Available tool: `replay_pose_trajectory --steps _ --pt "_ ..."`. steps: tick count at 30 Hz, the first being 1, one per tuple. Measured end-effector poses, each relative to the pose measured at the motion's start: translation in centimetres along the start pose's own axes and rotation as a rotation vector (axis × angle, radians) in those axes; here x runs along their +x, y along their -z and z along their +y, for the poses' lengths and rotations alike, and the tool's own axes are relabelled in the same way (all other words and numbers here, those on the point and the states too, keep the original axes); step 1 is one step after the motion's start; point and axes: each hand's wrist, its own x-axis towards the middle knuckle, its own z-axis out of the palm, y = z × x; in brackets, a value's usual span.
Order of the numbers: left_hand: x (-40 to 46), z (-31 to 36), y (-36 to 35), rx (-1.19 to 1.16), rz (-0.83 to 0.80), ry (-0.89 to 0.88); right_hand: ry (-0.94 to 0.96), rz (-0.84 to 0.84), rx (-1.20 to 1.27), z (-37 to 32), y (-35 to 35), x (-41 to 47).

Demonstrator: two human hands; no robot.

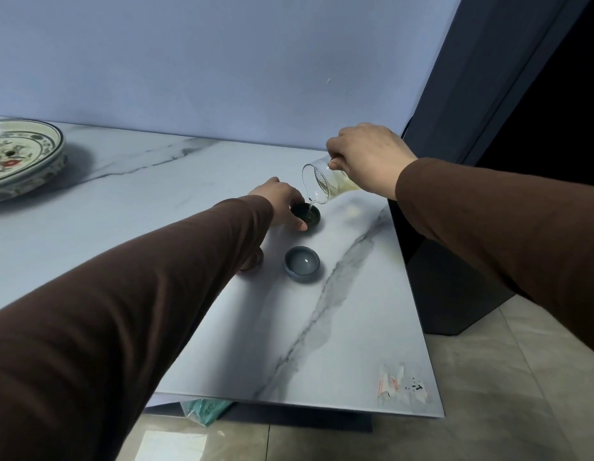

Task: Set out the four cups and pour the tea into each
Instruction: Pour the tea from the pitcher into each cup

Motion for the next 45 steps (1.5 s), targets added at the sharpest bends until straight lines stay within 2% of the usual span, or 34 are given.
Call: replay_pose_trajectory --steps 16,19,24,28,32,39,45 --pt "0.1 -0.1 -0.2 0.019 0.002 0.000 -0.050 0.012 0.058 0.3 -0.3 -0.4" --pt "0.1 -0.1 -0.4 0.000 0.015 0.021 -0.183 -0.004 0.151 0.9 -0.9 -1.3" --pt "-0.1 -0.1 -0.6 -0.004 0.000 0.070 -0.530 -0.072 0.455 1.9 -2.3 -3.5" --pt "-1.0 0.0 0.1 -0.024 0.044 0.053 -0.643 -0.060 0.618 2.0 -2.6 -5.4" --pt "-3.2 0.3 0.9 0.067 0.116 -0.028 -0.624 -0.048 0.642 1.5 -1.8 -6.8" --pt "-8.1 1.0 -0.1 0.107 0.054 -0.087 -0.532 -0.058 0.569 0.3 0.2 -8.7" --pt "-10.0 1.2 -1.2 0.175 -0.011 -0.096 -0.374 -0.101 0.439 -1.4 1.0 -9.7"
